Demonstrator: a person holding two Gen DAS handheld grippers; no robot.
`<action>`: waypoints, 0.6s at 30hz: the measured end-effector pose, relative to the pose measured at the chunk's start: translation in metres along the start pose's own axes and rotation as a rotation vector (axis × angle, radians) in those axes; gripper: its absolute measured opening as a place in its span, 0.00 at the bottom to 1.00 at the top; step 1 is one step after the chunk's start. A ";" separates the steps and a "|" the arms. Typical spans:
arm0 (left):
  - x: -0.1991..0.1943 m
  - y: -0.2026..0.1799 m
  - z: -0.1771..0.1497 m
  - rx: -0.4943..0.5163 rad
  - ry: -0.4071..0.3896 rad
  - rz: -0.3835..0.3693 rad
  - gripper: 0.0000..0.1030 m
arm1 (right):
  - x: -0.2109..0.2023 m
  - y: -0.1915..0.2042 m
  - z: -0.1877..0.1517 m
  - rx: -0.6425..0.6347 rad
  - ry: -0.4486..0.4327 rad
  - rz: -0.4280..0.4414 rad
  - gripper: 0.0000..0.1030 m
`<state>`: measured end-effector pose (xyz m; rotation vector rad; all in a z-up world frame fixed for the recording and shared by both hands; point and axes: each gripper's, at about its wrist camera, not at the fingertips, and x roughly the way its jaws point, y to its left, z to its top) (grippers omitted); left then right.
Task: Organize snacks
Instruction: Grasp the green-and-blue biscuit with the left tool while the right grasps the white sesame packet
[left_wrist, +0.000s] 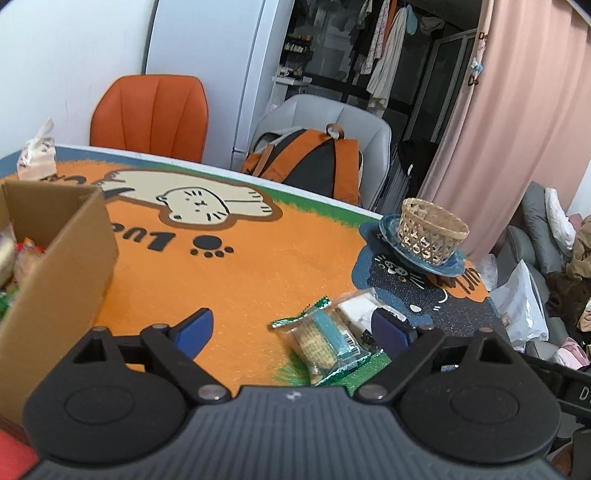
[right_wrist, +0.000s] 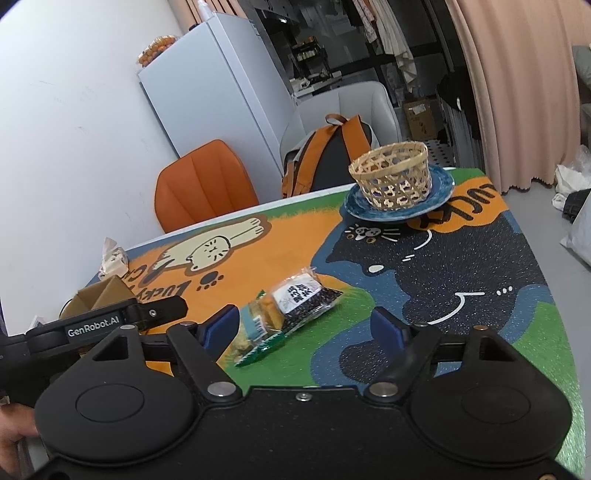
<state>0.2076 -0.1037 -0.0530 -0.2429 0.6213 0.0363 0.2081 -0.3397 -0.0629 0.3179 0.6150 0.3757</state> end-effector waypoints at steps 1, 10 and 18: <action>0.004 -0.002 -0.001 0.003 0.000 0.004 0.90 | 0.003 -0.002 0.000 0.002 0.003 0.003 0.72; 0.043 -0.017 -0.007 0.015 0.057 0.015 0.87 | 0.030 -0.021 0.006 0.023 0.034 0.012 0.68; 0.072 -0.020 -0.012 0.030 0.094 0.042 0.83 | 0.045 -0.029 0.010 0.035 0.044 0.004 0.68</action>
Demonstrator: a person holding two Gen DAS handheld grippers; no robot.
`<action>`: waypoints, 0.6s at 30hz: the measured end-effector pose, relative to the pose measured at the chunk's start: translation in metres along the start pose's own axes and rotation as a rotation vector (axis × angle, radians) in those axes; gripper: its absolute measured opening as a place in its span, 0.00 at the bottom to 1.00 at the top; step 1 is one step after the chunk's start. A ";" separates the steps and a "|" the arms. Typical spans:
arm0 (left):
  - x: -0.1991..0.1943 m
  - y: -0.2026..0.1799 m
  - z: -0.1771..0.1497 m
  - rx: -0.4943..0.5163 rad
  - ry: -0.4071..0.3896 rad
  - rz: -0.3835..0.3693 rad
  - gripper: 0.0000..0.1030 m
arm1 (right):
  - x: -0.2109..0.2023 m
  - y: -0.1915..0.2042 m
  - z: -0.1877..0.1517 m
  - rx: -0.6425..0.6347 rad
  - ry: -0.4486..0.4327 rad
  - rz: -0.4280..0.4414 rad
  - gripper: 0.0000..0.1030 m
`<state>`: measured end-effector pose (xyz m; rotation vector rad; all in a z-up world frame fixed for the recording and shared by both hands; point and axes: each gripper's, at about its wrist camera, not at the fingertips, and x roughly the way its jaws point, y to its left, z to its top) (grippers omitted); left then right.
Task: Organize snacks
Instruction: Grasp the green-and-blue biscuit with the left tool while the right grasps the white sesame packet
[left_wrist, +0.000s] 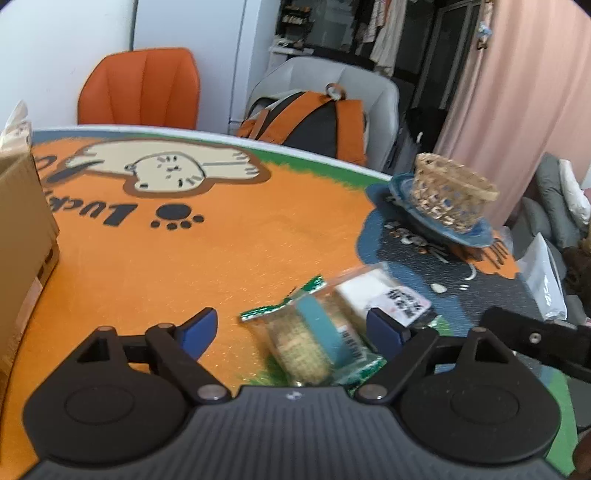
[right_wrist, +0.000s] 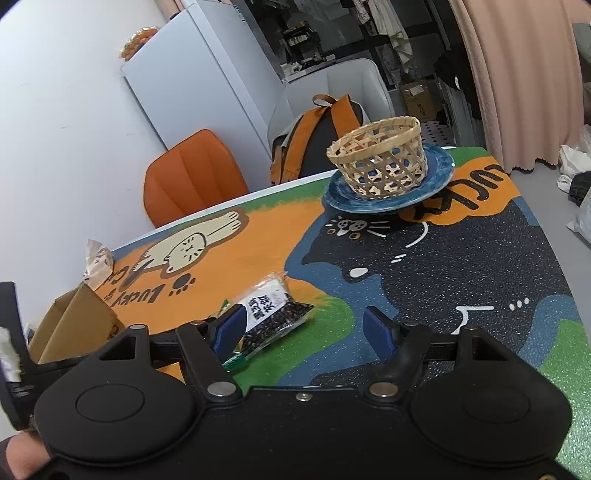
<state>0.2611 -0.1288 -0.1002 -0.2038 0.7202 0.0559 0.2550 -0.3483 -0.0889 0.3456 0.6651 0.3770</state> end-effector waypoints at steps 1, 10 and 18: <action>0.003 0.001 -0.001 0.003 0.008 0.000 0.81 | 0.001 -0.001 0.000 0.002 0.003 0.001 0.68; 0.003 0.018 -0.005 0.021 0.017 0.036 0.54 | 0.015 0.017 0.000 -0.039 0.018 0.031 0.68; -0.004 0.046 -0.004 -0.006 0.007 0.023 0.45 | 0.034 0.039 0.002 -0.079 0.032 0.038 0.70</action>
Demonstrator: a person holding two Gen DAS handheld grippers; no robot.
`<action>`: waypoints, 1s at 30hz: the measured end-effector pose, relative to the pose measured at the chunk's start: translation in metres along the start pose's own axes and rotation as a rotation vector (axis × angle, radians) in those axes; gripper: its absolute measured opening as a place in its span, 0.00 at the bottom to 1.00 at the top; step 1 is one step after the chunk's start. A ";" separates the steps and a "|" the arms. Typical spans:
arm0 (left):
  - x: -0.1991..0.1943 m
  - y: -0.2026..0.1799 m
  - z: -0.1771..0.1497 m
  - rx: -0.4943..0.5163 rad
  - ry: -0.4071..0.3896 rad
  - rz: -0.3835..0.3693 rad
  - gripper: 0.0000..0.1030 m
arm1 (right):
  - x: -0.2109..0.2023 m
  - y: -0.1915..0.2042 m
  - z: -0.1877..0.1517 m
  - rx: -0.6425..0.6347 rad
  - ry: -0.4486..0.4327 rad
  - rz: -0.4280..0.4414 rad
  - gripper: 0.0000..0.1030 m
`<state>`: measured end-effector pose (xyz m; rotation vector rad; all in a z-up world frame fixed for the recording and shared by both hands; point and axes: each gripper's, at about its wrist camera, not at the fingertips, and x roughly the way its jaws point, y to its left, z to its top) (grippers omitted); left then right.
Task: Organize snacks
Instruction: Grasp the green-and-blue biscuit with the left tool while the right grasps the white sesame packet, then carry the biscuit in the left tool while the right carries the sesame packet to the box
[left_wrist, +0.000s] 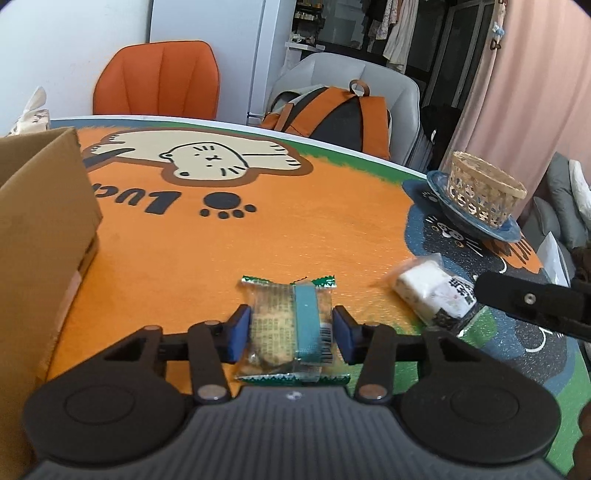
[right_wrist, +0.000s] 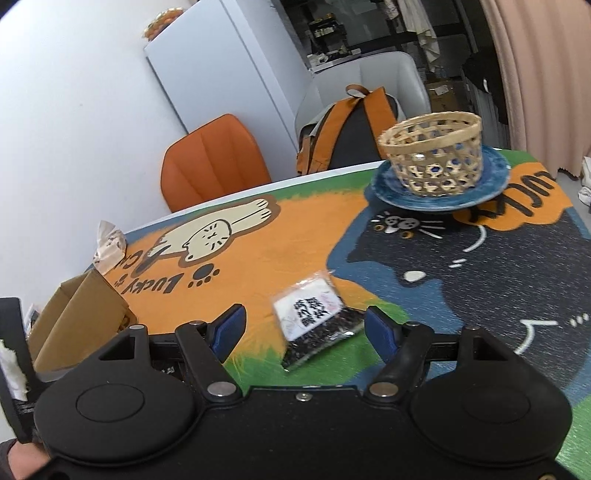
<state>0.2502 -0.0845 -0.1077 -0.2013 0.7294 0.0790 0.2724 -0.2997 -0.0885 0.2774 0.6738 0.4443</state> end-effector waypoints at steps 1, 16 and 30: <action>-0.001 0.003 0.000 0.000 0.001 0.000 0.45 | 0.004 0.002 0.001 -0.005 0.003 -0.007 0.71; -0.018 0.034 -0.005 -0.027 0.015 -0.002 0.45 | 0.047 0.029 0.001 -0.118 0.030 -0.124 0.78; -0.046 0.038 -0.024 -0.020 0.016 -0.031 0.45 | 0.019 0.035 -0.029 -0.105 0.071 -0.141 0.47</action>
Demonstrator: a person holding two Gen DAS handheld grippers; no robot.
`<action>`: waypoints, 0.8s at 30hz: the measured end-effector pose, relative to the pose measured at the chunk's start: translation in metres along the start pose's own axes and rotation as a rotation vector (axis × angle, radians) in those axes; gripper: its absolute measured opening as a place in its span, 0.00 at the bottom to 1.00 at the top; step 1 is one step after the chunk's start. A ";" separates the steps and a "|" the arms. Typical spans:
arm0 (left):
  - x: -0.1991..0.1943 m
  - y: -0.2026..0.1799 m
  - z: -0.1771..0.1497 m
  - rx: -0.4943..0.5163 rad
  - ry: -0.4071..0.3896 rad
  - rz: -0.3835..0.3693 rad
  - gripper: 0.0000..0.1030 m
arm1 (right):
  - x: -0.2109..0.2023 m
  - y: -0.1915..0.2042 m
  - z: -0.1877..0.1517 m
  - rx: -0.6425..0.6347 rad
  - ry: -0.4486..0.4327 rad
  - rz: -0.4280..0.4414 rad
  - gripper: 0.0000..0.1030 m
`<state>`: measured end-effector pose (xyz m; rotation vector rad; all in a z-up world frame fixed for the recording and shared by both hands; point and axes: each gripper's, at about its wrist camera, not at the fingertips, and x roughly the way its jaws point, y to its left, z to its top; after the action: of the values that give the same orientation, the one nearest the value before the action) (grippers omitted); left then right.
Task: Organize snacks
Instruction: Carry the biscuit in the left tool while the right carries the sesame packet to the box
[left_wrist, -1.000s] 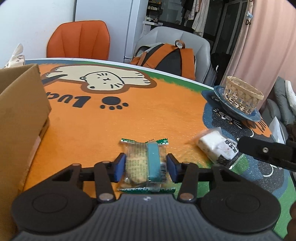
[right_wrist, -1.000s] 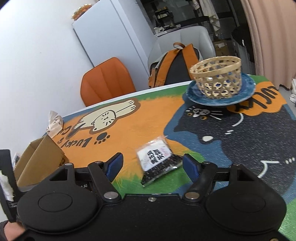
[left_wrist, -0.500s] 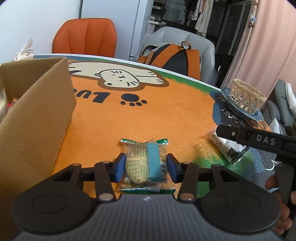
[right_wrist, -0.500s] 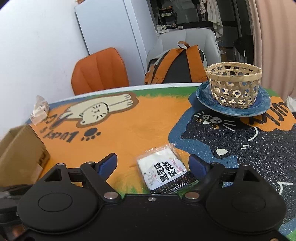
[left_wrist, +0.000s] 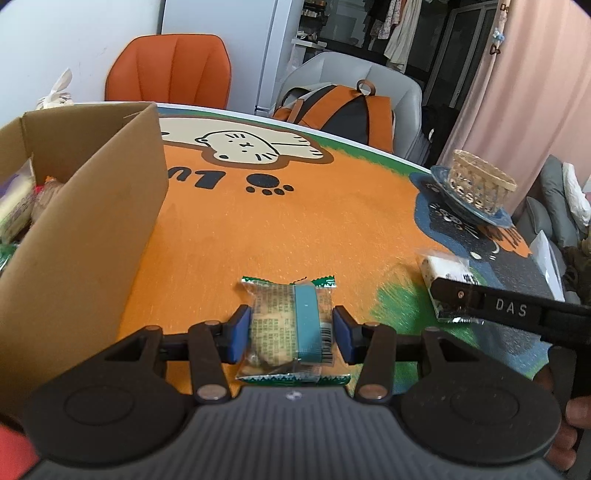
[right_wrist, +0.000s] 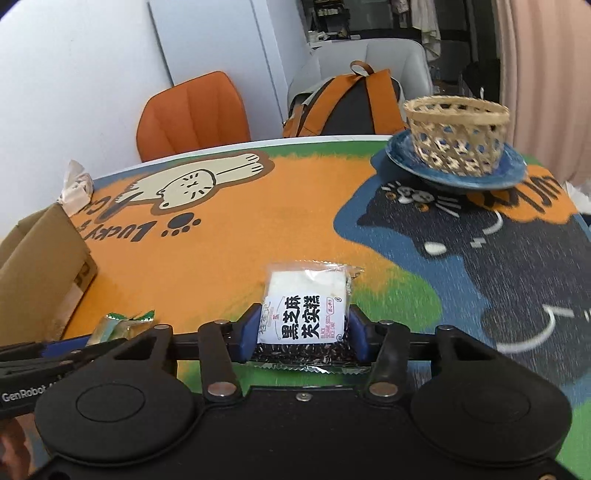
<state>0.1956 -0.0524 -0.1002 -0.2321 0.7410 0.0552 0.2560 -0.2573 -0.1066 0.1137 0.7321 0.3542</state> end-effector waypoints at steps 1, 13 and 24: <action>-0.004 -0.001 -0.001 0.001 -0.006 -0.005 0.45 | -0.004 0.000 -0.002 0.005 -0.002 0.001 0.47; -0.069 0.005 0.002 -0.006 -0.126 -0.006 0.45 | -0.055 0.027 -0.005 0.006 -0.085 0.058 0.46; -0.121 0.027 0.008 -0.025 -0.217 0.021 0.45 | -0.090 0.076 0.002 -0.052 -0.172 0.168 0.46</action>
<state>0.1081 -0.0207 -0.0178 -0.2380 0.5269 0.1084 0.1741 -0.2184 -0.0309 0.1553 0.5439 0.5167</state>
